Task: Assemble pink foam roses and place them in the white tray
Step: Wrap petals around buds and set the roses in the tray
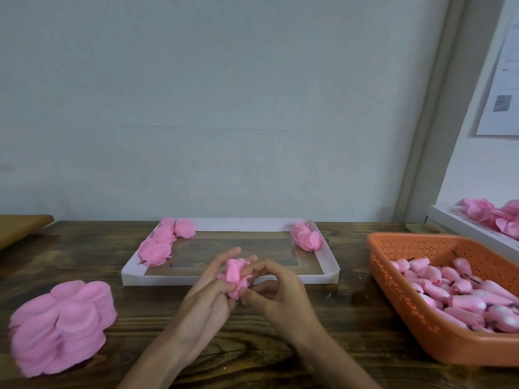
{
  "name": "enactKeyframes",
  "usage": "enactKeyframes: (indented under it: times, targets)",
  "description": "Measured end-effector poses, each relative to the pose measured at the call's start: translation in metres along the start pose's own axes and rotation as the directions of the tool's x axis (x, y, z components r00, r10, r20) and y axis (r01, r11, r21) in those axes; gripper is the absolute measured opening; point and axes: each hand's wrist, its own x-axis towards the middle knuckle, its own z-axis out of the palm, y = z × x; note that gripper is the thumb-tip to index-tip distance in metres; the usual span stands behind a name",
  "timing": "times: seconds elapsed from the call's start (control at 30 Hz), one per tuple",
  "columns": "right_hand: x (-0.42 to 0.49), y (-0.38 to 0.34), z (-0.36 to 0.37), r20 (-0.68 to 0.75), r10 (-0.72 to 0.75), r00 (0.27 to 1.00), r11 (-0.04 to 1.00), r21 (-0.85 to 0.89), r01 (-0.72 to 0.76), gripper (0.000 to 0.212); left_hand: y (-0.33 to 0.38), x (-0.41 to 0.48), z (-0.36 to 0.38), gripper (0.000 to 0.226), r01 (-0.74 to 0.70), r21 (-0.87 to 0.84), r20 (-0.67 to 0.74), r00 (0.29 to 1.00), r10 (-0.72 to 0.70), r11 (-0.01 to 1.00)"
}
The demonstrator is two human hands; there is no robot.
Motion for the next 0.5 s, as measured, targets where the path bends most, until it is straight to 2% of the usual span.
enactKeyframes:
  times: [0.1, 0.23, 0.37, 0.5]
  targets:
    - [0.0002, -0.0008, -0.0006, 0.028, -0.027, 0.999, 0.999, -0.046, 0.028, 0.024, -0.0033, -0.0003, -0.0021, 0.05, 0.009, 0.045, -0.014, 1.0, -0.008, 0.999]
    - [-0.0001, -0.0011, 0.0002, 0.057, -0.052, 0.997, 0.997, -0.061, 0.056, 0.015, -0.0033, 0.0011, -0.0036, 0.051, -0.004, 0.001, -0.038, 0.999, 0.004, 1.0]
    - [-0.0002, 0.0024, 0.0028, 0.001, -0.082, 0.997, 0.994, -0.078, 0.082, 0.031, -0.0044, 0.0036, -0.0036, 0.051, -0.031, -0.056, -0.06, 0.998, 0.028, 0.998]
    - [-0.001, 0.0074, 0.0055, -0.061, -0.166, 0.984, 0.97, -0.191, 0.151, 0.04, -0.005, 0.0038, -0.0027, 0.052, -0.039, -0.048, -0.038, 0.999, 0.037, 0.998]
